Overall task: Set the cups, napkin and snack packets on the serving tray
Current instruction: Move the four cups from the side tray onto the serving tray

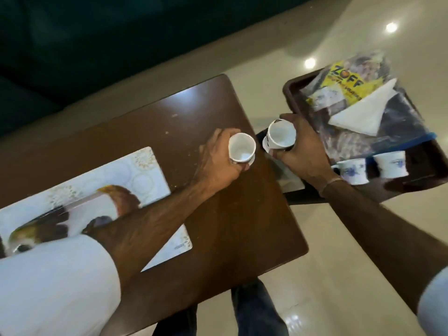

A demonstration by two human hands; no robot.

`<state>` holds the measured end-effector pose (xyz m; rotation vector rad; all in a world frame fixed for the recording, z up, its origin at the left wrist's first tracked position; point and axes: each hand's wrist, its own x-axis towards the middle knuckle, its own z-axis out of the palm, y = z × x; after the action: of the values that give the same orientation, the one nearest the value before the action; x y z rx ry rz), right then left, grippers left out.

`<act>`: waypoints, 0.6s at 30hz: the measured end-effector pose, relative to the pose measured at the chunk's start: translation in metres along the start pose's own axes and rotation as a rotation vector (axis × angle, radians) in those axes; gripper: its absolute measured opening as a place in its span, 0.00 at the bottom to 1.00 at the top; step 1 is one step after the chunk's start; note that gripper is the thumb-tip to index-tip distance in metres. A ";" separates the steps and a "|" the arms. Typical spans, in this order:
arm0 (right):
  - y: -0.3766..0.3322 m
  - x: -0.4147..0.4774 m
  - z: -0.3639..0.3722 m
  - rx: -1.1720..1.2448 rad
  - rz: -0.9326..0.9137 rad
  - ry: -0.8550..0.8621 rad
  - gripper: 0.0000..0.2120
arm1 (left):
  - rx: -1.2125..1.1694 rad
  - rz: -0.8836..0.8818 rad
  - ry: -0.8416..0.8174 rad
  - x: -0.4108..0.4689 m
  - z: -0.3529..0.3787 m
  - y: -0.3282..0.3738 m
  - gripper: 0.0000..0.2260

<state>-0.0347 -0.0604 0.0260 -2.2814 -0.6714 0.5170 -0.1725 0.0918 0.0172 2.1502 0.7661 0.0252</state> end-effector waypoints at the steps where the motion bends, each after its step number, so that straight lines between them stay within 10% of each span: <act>1: -0.012 -0.004 0.016 -0.004 -0.029 -0.040 0.32 | 0.012 -0.031 0.008 -0.012 -0.013 -0.015 0.35; 18: -0.203 -0.082 0.290 -0.123 -0.439 -0.687 0.37 | -0.120 -0.348 0.281 -0.228 -0.151 -0.261 0.34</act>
<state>-0.3169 0.1646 -0.0124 -1.9480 -1.5266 1.0684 -0.5334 0.1990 -0.0181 1.8956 1.2602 0.1892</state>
